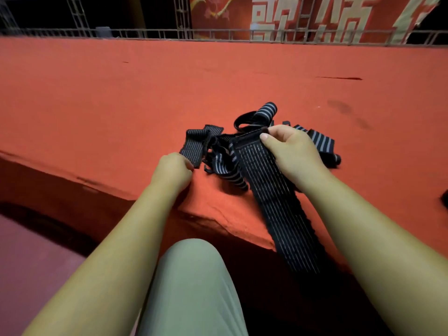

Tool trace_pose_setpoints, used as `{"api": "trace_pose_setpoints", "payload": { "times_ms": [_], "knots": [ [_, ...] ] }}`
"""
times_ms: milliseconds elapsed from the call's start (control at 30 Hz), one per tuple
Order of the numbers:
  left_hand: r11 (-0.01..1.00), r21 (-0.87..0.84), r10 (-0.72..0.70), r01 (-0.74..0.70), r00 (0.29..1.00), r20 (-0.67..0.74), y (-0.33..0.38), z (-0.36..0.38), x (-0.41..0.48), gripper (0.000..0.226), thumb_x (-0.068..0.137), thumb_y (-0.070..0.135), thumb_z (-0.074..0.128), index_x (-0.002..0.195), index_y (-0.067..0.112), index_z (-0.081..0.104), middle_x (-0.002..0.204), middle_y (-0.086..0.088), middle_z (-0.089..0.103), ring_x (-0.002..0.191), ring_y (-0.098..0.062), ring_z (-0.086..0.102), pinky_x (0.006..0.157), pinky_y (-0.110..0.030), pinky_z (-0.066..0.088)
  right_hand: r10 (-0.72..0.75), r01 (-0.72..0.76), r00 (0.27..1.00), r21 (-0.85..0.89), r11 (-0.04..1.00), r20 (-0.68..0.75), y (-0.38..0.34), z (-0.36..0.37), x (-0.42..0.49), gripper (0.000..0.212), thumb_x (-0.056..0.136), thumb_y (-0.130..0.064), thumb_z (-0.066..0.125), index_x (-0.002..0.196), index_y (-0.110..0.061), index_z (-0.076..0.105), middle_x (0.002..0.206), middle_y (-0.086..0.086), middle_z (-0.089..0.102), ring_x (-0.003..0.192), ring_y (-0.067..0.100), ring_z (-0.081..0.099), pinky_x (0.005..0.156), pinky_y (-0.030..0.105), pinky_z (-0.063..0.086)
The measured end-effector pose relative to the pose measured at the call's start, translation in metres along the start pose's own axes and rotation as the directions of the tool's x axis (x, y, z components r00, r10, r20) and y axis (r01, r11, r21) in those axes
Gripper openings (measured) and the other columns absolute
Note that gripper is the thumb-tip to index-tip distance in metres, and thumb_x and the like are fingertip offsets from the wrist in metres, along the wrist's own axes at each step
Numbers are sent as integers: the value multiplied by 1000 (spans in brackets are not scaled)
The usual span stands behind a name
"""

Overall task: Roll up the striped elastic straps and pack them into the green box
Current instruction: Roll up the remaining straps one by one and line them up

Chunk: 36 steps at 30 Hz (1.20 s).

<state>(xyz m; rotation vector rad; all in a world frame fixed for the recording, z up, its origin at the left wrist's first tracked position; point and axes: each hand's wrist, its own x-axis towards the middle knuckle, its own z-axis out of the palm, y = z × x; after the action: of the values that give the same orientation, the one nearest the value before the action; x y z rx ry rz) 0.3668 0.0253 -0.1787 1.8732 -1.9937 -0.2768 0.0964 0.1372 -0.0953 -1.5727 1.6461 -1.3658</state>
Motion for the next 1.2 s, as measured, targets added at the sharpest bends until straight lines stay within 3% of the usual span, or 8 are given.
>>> {"api": "trace_pose_setpoints", "payload": {
  "times_ms": [300, 467, 567, 700, 800, 900, 1033, 1200],
  "knots": [
    [975, 190, 120, -113, 992, -30, -4, 5, 2, 46, 99, 17, 56, 136, 38, 73, 143, 1, 68, 126, -38, 55, 102, -45, 52, 39, -39, 999, 18, 999, 13, 7, -1, -6, 18, 107, -28, 64, 99, -24, 79, 94, -6, 81, 93, 18, 77, 88, 42, 61],
    [975, -214, 4, -53, 975, -223, 1, -8, 8, 32, 94, 7, 70, 122, 21, 80, 126, -5, 78, 123, -32, 67, 106, -39, 51, 52, -53, 999, 53, 997, 12, 4, -13, -11, 18, 107, -30, 63, 101, -26, 79, 94, -8, 82, 91, 15, 78, 91, 47, 63],
    [884, -458, -59, -92, 950, -305, 18, -32, 0, 27, 89, 1, 72, 107, 20, 70, 107, -1, 75, 102, -26, 71, 91, -34, 54, 40, -40, 999, 94, 995, 4, -3, -19, -15, 17, 107, -29, 64, 102, -23, 79, 95, -7, 82, 92, 15, 78, 94, 49, 62],
    [797, -562, -32, -222, 913, -407, 59, -84, -18, 33, 85, 0, 66, 108, 24, 65, 94, 7, 67, 77, -12, 64, 65, -20, 48, 31, -32, 999, 159, 987, 7, -15, -27, -21, 16, 105, -32, 65, 103, -24, 79, 95, -2, 82, 94, 24, 79, 92, 55, 63],
    [664, -663, 34, -345, 900, -435, 91, -127, -34, 39, 84, 0, 61, 104, 32, 71, 90, 7, 70, 76, -19, 72, 72, -38, 67, -24, 34, 998, 206, 978, -49, -29, -40, -23, 15, 105, -27, 64, 104, -21, 77, 92, -5, 81, 86, 13, 76, 80, 38, 64],
    [521, -763, 91, -382, 914, -395, 119, -159, -48, 36, 89, -2, 62, 104, 27, 77, 98, -3, 73, 87, -26, 75, 78, -46, 69, -86, 110, 991, 239, 965, -106, -49, -59, -26, 15, 107, -17, 62, 101, -16, 75, 81, -12, 77, 70, 1, 68, 63, 18, 54],
    [363, -888, 179, -282, 957, -230, 164, -185, -70, 27, 99, -2, 60, 116, 11, 77, 107, -14, 69, 92, -27, 72, 91, -50, 66, -156, 170, 985, 331, 928, -70, -73, -85, -34, 14, 107, -13, 62, 101, -15, 74, 82, -10, 75, 71, 3, 67, 64, 18, 53],
    [163, -979, 295, -123, 953, -71, 213, -196, -104, 58, 88, -21, 32, 126, -2, 71, 121, -26, 71, 109, -36, 78, 86, -38, 66, -269, 256, 963, 357, 898, -15, -99, -115, -51, 16, 108, -10, 60, 114, -8, 75, 97, -1, 76, 82, 7, 64, 74, 16, 51]
  ]
}}
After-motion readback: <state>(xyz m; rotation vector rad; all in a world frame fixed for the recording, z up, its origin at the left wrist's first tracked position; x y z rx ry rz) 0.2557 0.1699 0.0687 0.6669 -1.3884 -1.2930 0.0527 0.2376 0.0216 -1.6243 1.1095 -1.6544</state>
